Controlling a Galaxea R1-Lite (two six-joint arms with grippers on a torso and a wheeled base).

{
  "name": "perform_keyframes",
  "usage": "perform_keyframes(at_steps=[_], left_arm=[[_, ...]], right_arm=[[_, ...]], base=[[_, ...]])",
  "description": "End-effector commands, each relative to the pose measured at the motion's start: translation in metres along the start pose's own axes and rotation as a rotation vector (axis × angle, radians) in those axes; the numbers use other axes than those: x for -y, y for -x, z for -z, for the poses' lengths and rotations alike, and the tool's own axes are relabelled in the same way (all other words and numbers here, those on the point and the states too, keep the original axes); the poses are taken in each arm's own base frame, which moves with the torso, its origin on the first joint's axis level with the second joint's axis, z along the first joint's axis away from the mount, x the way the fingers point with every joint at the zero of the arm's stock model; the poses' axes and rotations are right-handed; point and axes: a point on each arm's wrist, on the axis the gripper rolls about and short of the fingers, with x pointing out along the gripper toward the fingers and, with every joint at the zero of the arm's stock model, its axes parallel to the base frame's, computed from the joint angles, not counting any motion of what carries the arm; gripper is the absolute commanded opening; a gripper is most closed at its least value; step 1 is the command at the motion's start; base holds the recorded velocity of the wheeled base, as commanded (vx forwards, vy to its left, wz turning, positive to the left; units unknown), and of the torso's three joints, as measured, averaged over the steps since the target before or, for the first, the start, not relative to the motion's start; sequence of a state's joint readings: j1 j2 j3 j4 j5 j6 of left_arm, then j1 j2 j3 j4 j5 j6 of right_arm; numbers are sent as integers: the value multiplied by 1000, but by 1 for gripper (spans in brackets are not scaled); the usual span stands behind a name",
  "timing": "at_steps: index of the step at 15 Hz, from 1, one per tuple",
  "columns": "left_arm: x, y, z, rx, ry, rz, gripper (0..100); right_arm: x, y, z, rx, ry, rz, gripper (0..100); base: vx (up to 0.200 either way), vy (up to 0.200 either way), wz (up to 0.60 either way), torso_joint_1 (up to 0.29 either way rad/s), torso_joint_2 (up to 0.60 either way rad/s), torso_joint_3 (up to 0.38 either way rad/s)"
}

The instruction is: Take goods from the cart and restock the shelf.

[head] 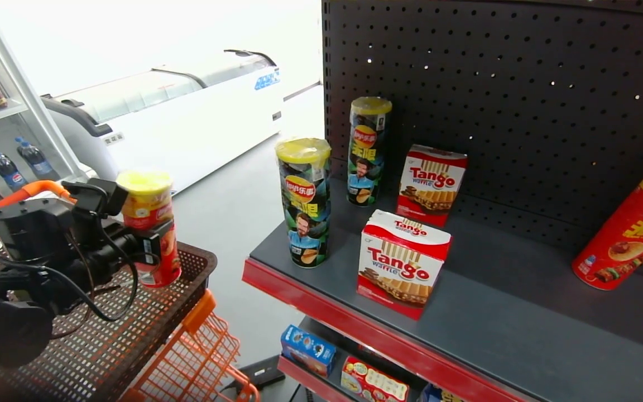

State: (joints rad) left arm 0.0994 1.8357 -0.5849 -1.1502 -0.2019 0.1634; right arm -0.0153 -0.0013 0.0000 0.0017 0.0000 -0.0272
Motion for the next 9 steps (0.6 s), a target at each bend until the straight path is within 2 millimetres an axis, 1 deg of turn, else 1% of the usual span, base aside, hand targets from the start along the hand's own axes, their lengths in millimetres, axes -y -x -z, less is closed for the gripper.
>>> perform_keyframes(at_steps=[1,2,3,4,5,6,8,9], left_arm=[[11,34,-45,126,-21,23,0],[15,41,-53,131,-19,35,0],[20,57,-69,123,3,59,0],[22,67,-73,101,8,75,0],[27,72,-74,100,4,87,0],[40,78,-81,130,3,148,0],[60,84,-89,164,17,244,0],[76,90,-96,188,61,320,0]], right_arm=[[0,0,0,-1,0,-2,100],[0,0,0,-1,0,0,100],[0,0,0,-1,0,0,100],[0,0,0,-1,0,0,100],[0,0,0,-1,0,0,100],[0,0,0,-1,0,0,100],[0,0,0,-1,0,0,100],[0,0,0,-1,0,0,100]], base=[[0,0,0,0,0,0],[0,0,0,0,0,0],[0,0,0,0,0,0],[0,0,0,0,0,0],[0,0,0,0,0,0],[0,0,0,0,0,0],[0,0,0,0,0,0],[0,0,0,0,0,0]])
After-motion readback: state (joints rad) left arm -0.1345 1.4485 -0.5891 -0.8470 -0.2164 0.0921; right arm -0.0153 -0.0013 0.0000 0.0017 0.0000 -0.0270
